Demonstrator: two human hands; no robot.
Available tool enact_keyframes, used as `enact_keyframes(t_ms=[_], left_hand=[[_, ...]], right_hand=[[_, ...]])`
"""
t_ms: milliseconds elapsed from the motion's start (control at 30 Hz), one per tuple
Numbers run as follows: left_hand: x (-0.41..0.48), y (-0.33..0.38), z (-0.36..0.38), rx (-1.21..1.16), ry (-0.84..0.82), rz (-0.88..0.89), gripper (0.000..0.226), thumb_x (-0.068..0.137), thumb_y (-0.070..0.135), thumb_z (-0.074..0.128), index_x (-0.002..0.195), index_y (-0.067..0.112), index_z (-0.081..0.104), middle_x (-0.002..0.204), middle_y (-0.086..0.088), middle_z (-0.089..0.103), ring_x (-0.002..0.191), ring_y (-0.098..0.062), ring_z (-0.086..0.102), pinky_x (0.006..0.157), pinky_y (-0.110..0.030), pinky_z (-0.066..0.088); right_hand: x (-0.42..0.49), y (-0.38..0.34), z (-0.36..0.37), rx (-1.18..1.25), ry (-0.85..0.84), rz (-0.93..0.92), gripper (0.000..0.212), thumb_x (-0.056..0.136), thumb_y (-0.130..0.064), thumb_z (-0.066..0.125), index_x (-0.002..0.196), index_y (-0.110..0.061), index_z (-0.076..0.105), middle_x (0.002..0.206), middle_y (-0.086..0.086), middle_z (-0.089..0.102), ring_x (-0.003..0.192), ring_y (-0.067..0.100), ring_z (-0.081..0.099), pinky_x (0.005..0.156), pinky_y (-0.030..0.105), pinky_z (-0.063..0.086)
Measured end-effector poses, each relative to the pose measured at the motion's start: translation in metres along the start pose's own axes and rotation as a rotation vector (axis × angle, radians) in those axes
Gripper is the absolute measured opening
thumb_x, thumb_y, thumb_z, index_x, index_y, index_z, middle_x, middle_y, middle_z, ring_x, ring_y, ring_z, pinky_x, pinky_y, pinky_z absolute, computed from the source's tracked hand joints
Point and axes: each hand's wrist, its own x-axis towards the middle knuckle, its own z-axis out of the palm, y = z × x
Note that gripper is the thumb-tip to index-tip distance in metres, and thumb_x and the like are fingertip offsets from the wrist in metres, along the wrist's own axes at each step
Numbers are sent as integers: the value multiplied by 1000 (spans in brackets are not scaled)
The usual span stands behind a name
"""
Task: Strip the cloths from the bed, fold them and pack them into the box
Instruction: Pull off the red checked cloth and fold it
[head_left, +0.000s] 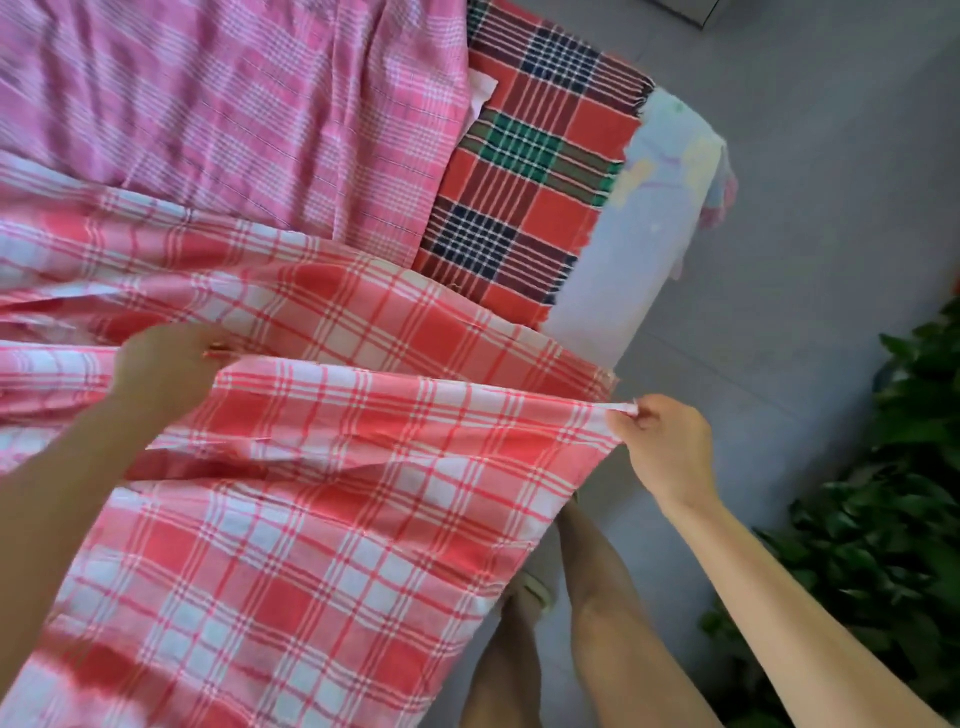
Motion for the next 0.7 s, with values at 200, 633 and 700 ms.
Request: enact_keyframes(t_ms=[200, 633, 700], left_hand=[[39, 11, -41, -103, 268, 110, 39, 84, 25, 48, 101, -4, 69, 99, -32, 65, 95, -50, 60, 86, -57, 47], [86, 54, -28, -29, 144, 120, 21, 89, 10, 61, 103, -6, 67, 106, -33, 62, 102, -47, 56, 87, -49, 42], [90, 44, -26, -18, 96, 70, 24, 90, 17, 61, 105, 1, 68, 110, -27, 63, 105, -43, 56, 89, -47, 43]], right_hand=[[-16, 32, -17, 213, 102, 158, 36, 78, -12, 65, 58, 4, 40, 54, 26, 44, 53, 24, 39, 53, 39, 35], [62, 44, 26, 109, -45, 321, 28, 87, -10, 56, 59, -10, 54, 68, 21, 64, 63, 34, 66, 63, 46, 57], [64, 25, 19, -212, -51, 258, 12, 87, -10, 55, 82, -10, 66, 89, 22, 67, 87, 41, 64, 71, 39, 51]])
